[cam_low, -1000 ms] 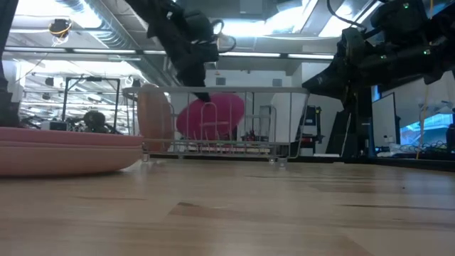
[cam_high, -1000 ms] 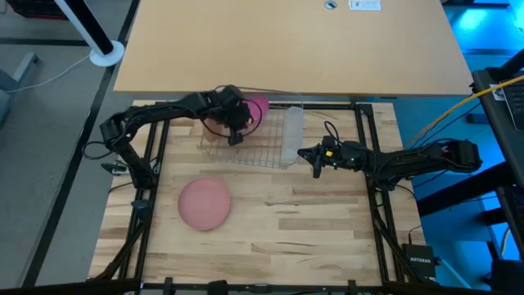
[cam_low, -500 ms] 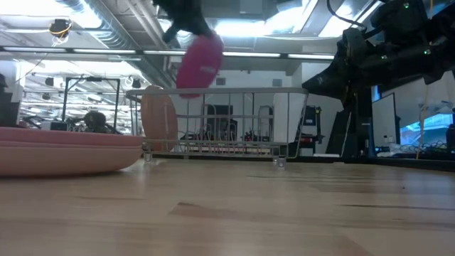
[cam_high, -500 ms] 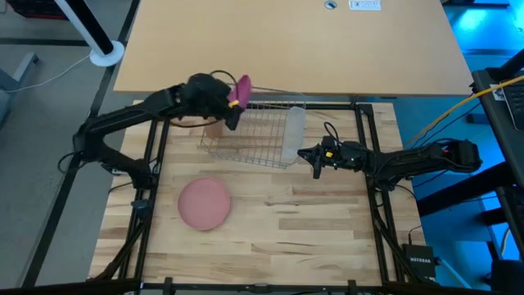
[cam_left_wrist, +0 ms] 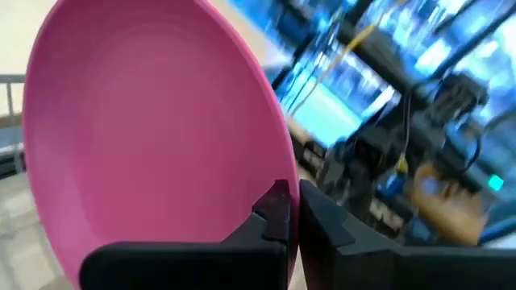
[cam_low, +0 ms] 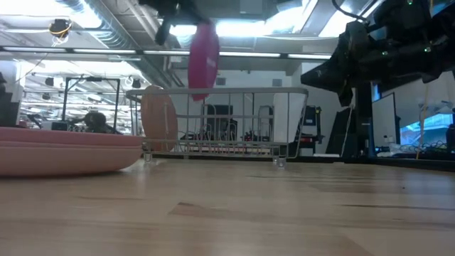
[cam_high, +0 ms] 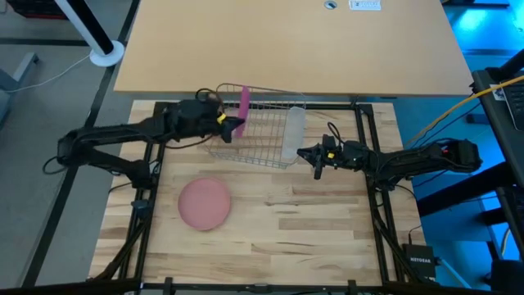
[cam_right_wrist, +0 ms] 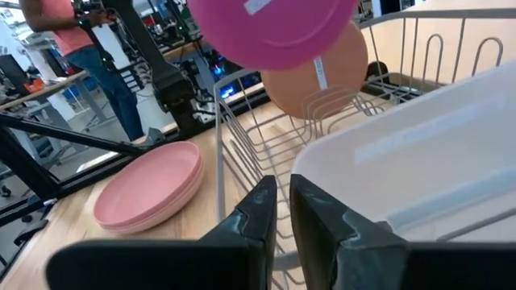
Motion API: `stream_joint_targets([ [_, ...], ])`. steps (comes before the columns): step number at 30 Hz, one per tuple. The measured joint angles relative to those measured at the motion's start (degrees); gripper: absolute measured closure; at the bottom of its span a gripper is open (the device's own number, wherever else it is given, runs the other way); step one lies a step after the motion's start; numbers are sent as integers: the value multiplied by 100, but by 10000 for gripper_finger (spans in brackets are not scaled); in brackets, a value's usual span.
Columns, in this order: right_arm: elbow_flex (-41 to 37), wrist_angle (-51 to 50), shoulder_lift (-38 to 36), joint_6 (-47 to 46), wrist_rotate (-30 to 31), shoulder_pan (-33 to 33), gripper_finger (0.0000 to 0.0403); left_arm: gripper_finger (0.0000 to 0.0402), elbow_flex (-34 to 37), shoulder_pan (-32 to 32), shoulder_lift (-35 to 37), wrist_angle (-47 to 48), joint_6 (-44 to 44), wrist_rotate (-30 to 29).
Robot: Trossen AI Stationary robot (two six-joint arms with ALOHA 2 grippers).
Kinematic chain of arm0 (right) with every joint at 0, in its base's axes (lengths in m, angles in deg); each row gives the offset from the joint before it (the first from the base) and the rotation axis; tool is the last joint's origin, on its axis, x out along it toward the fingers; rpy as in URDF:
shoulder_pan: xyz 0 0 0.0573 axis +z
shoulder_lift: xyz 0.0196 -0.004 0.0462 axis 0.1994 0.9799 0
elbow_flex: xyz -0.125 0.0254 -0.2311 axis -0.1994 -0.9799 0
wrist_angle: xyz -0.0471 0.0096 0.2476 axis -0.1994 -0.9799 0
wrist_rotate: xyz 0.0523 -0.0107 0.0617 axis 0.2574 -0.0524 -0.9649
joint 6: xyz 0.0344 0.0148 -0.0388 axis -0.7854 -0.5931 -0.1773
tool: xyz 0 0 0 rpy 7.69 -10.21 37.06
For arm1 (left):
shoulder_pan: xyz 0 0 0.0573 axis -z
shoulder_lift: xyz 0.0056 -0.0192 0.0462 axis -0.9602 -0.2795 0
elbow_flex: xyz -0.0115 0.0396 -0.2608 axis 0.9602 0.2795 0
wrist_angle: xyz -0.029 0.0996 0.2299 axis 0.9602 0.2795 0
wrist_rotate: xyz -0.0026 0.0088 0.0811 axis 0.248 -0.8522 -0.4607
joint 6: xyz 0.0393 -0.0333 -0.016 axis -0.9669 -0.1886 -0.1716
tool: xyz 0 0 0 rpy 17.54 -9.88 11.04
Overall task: Sort dishes
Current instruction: Put the dark pink plate into the dish rack
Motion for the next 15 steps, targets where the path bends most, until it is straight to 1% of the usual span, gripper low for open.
stream_joint_targets([
  [5, 0, 16, 0, 0, -246, 0, 358, 401, 1428, -458, 534, -1824, 466, 240],
  [9, 0, 25, 0, 2, -286, -2, 358, 401, 2428, -893, 823, -2825, 1176, 567],
  [12, 0, 33, 0, 2, -247, -2, 358, 402, 2982, -1114, 845, -3519, 1481, 656],
  [15, 0, 28, 0, 2, -248, -2, 358, 402, 3353, -1318, 850, -3948, 1718, 772],
])
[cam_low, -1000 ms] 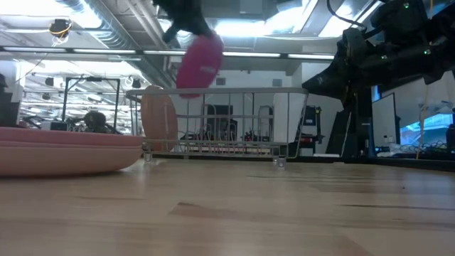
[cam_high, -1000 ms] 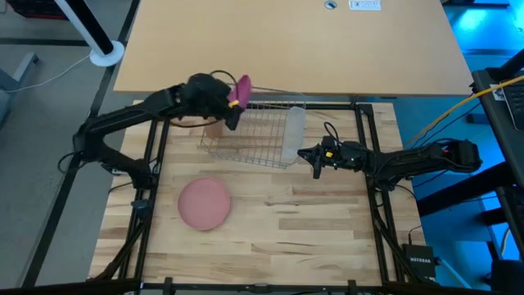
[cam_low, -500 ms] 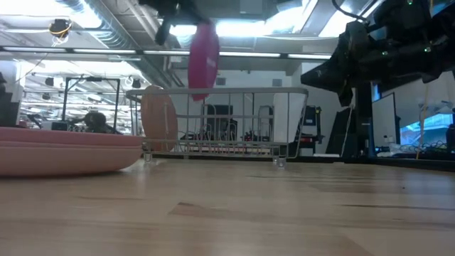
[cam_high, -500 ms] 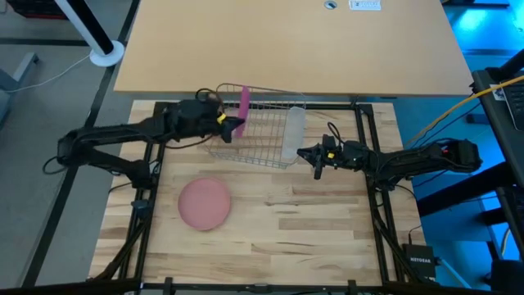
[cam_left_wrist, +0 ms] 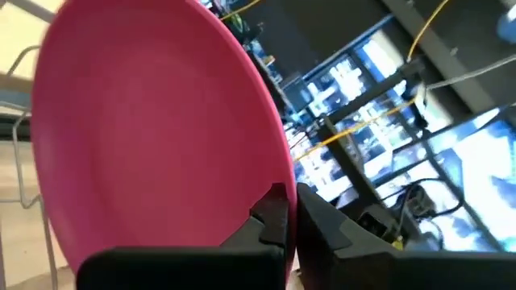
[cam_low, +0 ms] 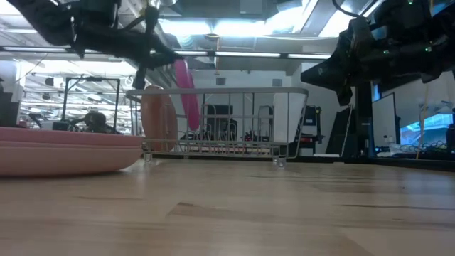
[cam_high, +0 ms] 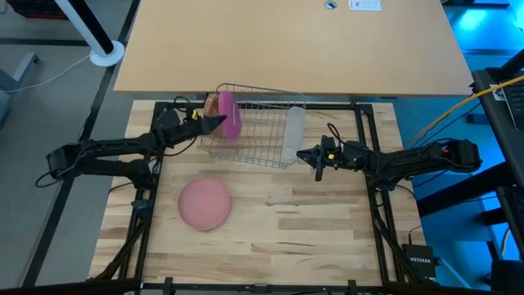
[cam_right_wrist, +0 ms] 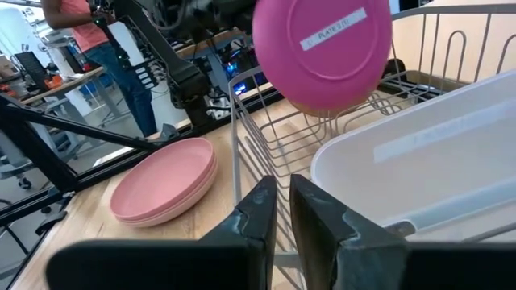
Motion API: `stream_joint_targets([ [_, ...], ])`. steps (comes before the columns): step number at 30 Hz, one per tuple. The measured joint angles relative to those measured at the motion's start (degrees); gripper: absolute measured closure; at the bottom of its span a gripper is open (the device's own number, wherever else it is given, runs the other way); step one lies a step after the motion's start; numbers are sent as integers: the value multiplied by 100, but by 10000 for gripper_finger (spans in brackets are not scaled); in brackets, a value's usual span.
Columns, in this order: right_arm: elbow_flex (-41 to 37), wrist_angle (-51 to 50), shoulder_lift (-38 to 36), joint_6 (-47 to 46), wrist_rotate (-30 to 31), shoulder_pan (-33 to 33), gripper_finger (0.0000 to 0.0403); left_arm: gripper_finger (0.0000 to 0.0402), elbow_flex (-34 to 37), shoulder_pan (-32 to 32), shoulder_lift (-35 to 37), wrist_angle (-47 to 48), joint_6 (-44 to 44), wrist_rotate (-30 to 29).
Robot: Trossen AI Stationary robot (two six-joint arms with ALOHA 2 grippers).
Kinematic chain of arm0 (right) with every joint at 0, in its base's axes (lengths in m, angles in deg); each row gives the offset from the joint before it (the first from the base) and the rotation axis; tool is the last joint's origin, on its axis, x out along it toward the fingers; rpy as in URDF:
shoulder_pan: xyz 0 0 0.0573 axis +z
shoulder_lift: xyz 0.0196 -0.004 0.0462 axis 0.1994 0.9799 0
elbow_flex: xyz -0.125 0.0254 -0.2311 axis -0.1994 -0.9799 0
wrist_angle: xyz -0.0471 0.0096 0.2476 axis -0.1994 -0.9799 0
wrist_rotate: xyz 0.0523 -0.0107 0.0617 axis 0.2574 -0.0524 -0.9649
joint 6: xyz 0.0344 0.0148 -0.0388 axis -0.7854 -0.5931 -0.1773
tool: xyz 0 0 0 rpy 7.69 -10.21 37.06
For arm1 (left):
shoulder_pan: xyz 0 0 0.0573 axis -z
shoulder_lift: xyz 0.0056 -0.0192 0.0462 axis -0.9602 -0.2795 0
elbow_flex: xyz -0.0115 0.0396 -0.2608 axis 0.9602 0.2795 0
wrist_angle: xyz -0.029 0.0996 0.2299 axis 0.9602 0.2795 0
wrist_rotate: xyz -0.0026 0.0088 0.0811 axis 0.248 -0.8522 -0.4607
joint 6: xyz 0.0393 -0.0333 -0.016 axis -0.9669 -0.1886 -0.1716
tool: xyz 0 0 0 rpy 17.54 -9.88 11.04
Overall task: Sort dishes
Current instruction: Put the dark pink plate into the dish rack
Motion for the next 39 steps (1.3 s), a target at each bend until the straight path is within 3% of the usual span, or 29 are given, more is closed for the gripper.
stream_joint_targets([
  [8, 2, -3, -2, 0, 5, 0, 358, 401, 313, -339, 0, -1183, 224, 500],
  [17, 2, -7, -2, 0, 10, 0, 358, 401, 320, -539, 0, -660, 111, 856],
  [32, 4, -12, -2, 0, 1, 0, 358, 401, 320, -949, 212, -782, 275, 1610],
  [39, 7, -12, -2, -2, -38, 0, 358, 401, 320, -1215, 673, 41, 94, 1834],
])
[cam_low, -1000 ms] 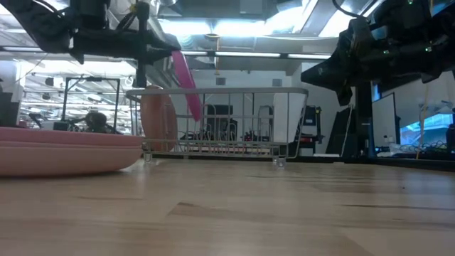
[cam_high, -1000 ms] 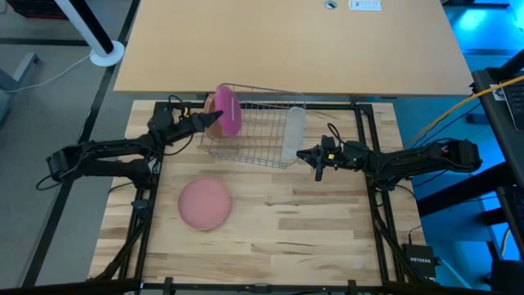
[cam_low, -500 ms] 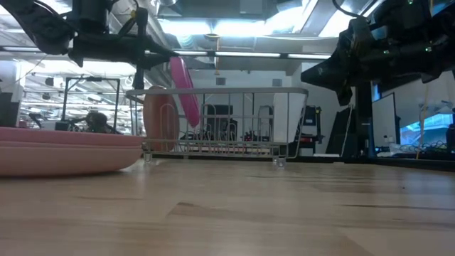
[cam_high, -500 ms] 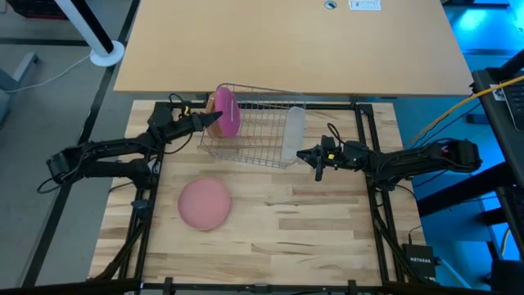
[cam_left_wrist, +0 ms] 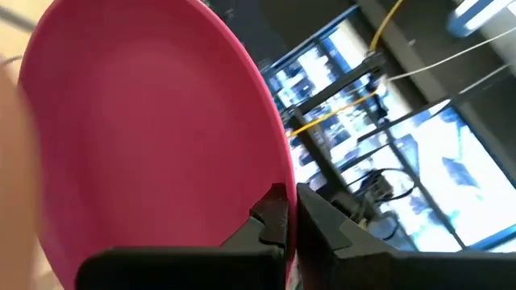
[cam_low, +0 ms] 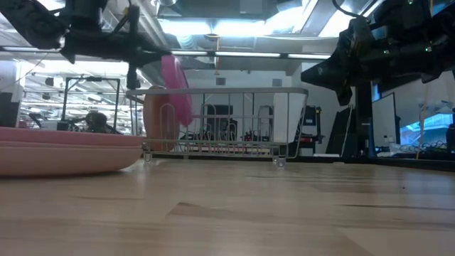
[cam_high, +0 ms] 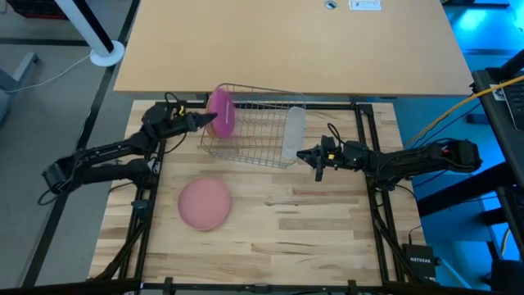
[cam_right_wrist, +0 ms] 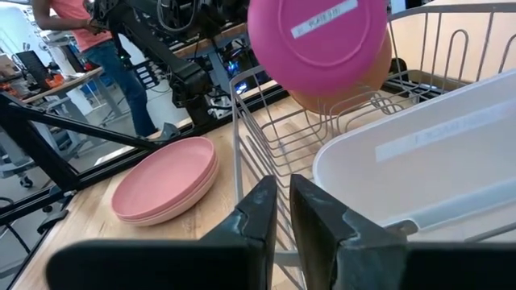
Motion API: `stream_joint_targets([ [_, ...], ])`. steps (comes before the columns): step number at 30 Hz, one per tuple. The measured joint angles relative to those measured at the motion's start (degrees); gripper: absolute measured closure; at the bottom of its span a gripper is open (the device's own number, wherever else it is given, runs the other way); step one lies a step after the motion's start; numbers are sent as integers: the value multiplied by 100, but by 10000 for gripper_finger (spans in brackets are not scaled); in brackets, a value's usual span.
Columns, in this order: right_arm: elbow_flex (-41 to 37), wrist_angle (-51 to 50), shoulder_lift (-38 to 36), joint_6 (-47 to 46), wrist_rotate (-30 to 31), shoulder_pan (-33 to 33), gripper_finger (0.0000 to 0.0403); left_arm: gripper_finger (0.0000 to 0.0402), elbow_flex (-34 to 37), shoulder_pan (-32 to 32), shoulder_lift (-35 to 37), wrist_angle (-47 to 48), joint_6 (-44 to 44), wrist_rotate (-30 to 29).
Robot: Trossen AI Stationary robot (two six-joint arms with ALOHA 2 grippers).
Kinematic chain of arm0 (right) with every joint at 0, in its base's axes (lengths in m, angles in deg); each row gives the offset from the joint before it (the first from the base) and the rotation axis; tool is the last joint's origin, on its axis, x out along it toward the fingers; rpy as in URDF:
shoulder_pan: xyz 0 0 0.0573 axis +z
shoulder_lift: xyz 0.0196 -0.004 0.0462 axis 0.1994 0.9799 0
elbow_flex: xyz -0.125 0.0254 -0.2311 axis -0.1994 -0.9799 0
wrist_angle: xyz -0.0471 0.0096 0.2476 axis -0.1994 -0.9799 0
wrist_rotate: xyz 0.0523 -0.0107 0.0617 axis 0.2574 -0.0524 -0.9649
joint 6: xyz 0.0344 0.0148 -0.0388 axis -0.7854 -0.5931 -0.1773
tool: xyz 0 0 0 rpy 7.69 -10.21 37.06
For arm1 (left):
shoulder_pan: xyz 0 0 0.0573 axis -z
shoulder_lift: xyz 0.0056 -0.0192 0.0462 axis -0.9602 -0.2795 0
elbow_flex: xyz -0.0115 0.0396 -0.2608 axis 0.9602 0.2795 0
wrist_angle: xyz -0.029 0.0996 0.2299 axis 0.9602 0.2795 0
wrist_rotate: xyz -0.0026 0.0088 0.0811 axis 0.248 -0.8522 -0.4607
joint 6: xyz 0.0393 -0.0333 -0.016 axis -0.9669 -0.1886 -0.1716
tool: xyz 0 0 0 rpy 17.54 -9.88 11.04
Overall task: Sort dishes
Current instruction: Put the dark pink plate into the dish rack
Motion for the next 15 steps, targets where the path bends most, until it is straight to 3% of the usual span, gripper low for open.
stream_joint_targets([
  [15, 0, 2, 0, 0, -9, 0, 358, 401, -2, -40, 193, 883, -531, 139],
])
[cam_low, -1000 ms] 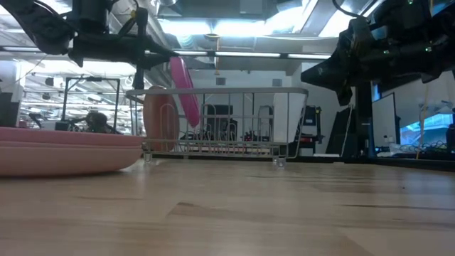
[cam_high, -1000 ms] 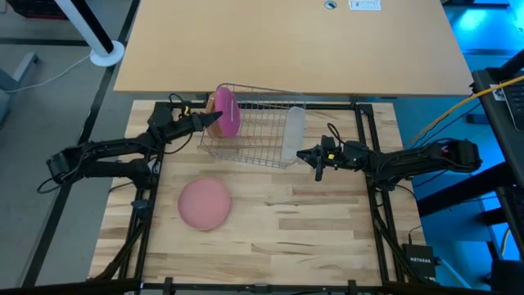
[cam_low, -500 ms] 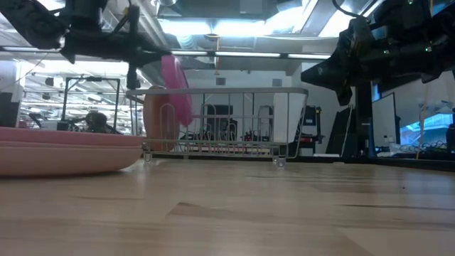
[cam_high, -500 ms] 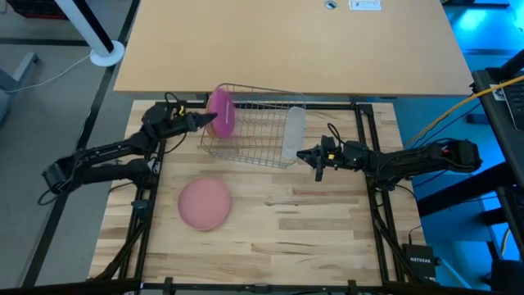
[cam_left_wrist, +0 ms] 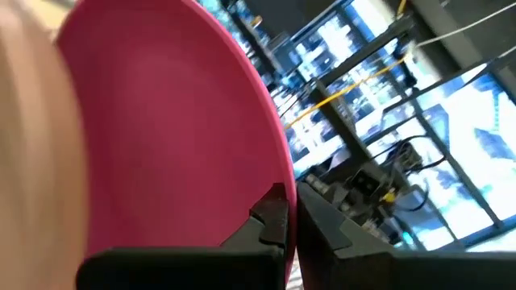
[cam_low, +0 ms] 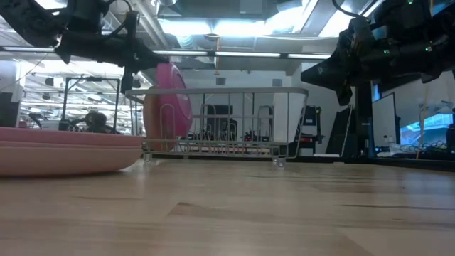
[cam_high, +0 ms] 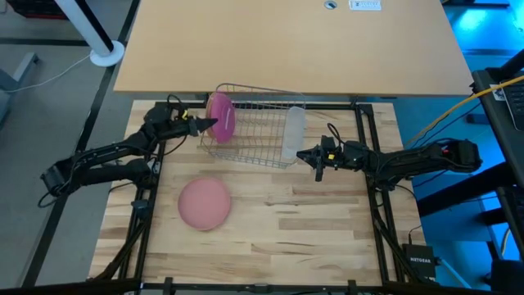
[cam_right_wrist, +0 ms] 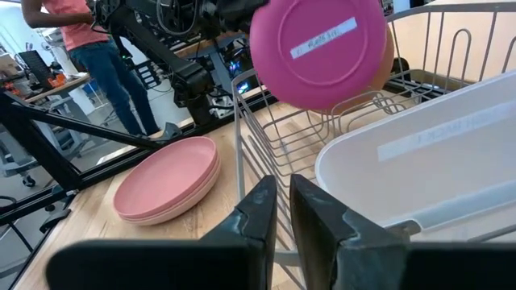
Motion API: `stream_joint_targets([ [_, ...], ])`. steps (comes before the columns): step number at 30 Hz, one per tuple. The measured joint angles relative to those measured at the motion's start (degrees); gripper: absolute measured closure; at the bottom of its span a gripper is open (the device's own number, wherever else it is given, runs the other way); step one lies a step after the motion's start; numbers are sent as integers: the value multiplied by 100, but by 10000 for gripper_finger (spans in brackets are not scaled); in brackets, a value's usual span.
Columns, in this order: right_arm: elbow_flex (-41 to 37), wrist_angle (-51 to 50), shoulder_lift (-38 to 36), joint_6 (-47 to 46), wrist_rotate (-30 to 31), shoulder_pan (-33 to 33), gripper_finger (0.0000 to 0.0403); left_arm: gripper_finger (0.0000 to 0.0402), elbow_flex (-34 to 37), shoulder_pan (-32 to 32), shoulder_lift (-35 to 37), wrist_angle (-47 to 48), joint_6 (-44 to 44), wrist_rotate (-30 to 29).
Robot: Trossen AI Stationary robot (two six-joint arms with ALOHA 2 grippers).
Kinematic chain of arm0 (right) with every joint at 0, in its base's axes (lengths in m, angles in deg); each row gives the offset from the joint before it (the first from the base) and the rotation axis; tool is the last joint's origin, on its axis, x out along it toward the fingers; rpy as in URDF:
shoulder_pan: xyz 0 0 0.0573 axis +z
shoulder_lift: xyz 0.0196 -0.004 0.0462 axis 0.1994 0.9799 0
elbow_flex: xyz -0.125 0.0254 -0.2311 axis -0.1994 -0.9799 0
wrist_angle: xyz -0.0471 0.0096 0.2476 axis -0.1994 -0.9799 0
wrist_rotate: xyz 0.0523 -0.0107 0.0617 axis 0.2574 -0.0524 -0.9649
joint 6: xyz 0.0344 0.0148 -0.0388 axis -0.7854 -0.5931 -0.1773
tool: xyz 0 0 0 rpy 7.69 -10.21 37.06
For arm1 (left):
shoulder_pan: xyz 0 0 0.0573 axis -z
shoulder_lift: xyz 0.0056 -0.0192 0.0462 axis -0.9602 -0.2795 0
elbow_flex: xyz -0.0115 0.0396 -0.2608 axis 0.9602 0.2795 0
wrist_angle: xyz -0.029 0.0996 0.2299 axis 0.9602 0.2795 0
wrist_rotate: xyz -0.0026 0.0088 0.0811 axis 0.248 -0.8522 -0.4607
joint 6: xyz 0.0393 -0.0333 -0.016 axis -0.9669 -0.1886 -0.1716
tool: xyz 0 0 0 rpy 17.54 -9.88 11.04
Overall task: Sort dishes
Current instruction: Put the dark pink plate into the dish rack
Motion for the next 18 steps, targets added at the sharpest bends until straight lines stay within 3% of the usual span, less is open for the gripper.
stream_joint_targets([
  [7, 0, 1, 0, 0, 0, 0, 358, 393, -20, 0, 2, 299, -116, -21],
  [18, 0, 0, 0, -1, 0, 0, 358, 324, 0, -7, -13, 618, -252, -527],
])
